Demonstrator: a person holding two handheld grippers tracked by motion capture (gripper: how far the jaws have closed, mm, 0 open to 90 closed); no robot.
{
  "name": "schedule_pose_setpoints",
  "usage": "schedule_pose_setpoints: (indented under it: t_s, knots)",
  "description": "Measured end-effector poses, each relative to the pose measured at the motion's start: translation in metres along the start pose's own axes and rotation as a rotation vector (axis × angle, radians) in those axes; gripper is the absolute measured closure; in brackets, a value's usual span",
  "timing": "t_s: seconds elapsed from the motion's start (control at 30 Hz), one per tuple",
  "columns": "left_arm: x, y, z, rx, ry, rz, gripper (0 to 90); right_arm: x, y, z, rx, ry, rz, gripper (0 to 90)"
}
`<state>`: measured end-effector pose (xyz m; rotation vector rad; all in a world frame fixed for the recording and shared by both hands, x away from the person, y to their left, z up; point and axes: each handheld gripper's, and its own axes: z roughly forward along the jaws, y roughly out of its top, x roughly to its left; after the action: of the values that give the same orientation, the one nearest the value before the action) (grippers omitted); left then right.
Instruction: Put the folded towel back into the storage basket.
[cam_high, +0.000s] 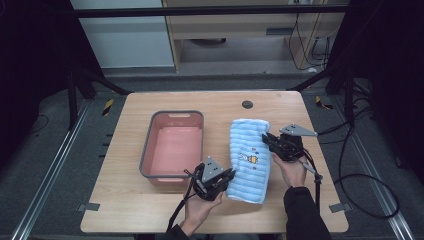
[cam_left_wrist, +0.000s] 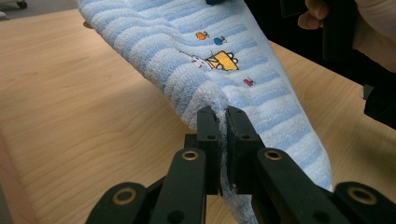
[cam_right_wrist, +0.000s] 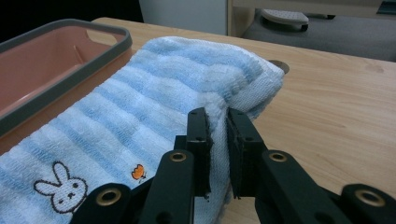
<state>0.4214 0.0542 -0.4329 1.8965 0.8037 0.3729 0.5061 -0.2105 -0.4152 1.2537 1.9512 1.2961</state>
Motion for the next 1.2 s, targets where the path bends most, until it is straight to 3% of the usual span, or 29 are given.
schedule_pose_setpoints:
  t_s: [0.23,0.43,0.67,1.2]
  knots:
    - [-0.003,0.011,-0.006,-0.016,0.0,0.027,85.1,0.003,0.011,-0.008,-0.036,-0.003,-0.013,80.5]
    - [-0.003,0.026,-0.02,-0.048,0.013,0.05,85.2,0.008,0.022,-0.016,-0.07,0.004,-0.018,80.5]
    - [-0.001,0.033,-0.028,-0.069,0.026,0.055,85.3,0.016,0.035,-0.021,-0.102,0.009,-0.022,80.5]
    - [0.011,0.05,-0.056,-0.119,0.071,0.067,85.3,0.042,0.074,-0.026,-0.149,0.012,-0.083,80.5]
